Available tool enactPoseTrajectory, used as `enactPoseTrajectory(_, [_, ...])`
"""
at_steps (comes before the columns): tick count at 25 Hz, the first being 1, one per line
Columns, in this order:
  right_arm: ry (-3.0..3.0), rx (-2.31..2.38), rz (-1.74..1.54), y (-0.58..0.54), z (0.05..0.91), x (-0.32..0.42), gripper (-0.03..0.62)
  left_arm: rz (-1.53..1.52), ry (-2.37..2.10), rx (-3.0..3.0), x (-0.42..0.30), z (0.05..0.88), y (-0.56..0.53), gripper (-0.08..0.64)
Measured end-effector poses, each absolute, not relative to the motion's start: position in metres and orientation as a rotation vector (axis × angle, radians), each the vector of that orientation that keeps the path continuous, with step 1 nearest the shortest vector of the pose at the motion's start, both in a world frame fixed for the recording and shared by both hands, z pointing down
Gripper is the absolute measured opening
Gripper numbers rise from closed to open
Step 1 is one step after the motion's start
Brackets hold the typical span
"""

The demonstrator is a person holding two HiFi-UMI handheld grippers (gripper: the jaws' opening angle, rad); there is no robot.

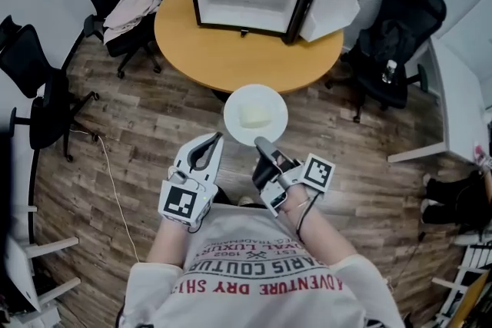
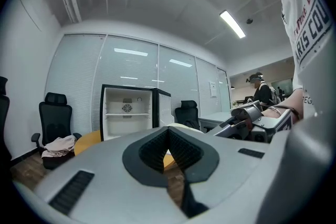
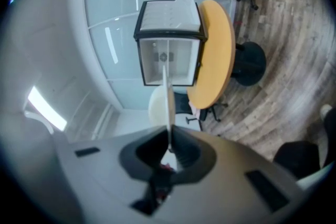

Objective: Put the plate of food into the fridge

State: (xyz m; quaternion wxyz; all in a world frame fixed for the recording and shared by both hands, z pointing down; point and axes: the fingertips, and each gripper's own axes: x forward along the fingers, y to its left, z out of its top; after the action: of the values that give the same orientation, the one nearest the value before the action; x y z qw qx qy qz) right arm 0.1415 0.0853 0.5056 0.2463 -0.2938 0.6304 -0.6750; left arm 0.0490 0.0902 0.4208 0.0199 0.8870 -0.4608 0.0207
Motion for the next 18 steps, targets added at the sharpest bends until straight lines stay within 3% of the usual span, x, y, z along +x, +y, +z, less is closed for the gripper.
enactPoseTrajectory(18, [1.611, -0.91, -1.786, -0.097, 0.518, 0.129, 0.037, 0.037, -1.262, 2.82, 0.032, 0.423, -0.11, 0.026])
